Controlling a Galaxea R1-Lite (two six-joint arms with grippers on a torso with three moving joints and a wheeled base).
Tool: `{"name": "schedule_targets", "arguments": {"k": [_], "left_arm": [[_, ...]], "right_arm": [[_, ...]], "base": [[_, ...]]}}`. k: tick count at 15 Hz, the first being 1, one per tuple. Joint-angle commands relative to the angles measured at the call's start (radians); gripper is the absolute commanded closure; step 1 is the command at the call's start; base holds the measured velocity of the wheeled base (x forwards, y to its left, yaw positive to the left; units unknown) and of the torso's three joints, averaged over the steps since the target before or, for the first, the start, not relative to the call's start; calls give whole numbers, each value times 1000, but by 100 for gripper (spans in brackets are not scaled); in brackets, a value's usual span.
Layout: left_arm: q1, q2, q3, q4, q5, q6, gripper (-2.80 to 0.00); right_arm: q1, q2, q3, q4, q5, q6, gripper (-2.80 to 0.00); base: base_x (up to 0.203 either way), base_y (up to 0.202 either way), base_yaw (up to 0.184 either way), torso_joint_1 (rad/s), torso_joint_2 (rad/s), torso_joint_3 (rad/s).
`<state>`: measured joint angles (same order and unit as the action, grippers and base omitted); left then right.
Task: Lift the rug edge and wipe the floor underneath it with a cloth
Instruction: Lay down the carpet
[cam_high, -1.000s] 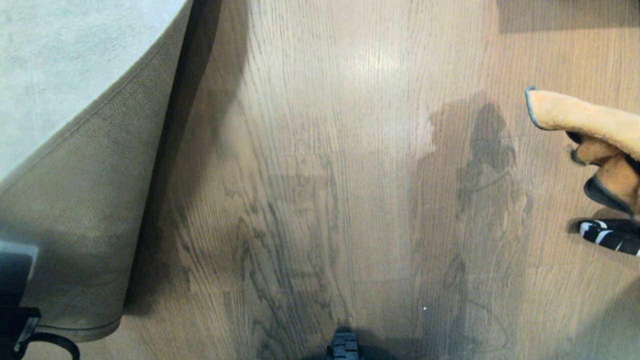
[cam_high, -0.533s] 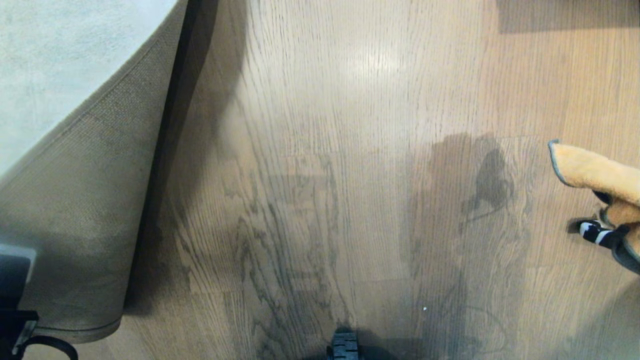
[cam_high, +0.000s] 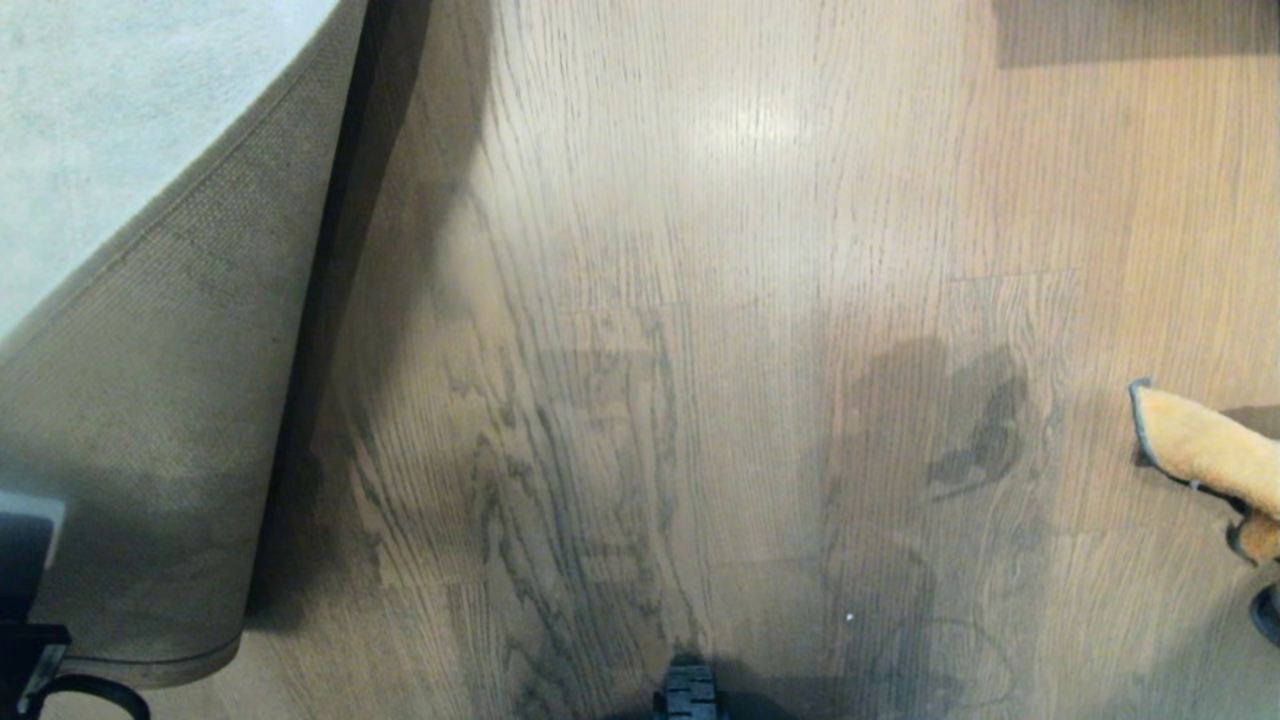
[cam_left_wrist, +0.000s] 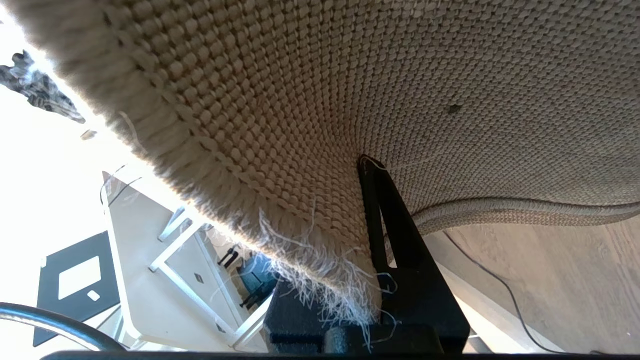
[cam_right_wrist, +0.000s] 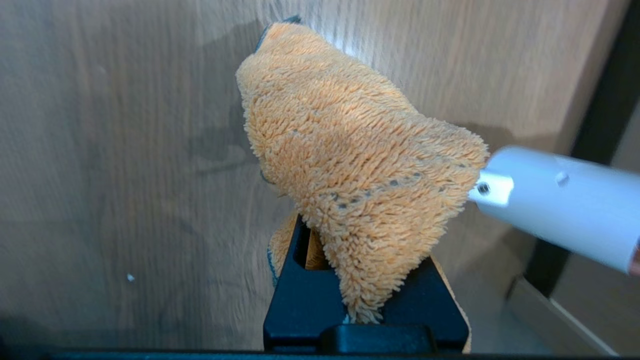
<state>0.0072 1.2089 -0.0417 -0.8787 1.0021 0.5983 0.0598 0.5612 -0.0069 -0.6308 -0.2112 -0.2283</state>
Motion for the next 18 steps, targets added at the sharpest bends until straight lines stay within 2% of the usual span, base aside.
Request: {"name": "schedule_targets", "arguments": {"k": [1, 4, 7, 8, 12, 18], "left_arm": [[-1, 3, 0, -5, 6, 3, 0], [-5, 7, -1, -5, 4, 6, 0], [-9, 11, -1, -5, 3, 6, 0], [-10, 14, -1, -5, 3, 6, 0], [-23, 21, -1, -5, 3, 6, 0], [-25, 27, -4, -5, 3, 6, 0]], "right_arm": [[-15, -19, 7, 31, 4, 0, 0], [-15, -42, 7, 213, 50, 29, 0], [-15, -72, 7, 386, 232, 43, 0], [-15, -77, 7, 442, 261, 42, 0], [-15, -113, 7, 631, 247, 50, 0], [-14, -162, 7, 635, 245, 85, 0]], "base": [[0, 0, 0, 0, 0, 0], [0, 0, 0, 0, 0, 0], [0, 0, 0, 0, 0, 0], [0, 0, 0, 0, 0, 0], [0, 0, 0, 0, 0, 0], [0, 0, 0, 0, 0, 0]]}}
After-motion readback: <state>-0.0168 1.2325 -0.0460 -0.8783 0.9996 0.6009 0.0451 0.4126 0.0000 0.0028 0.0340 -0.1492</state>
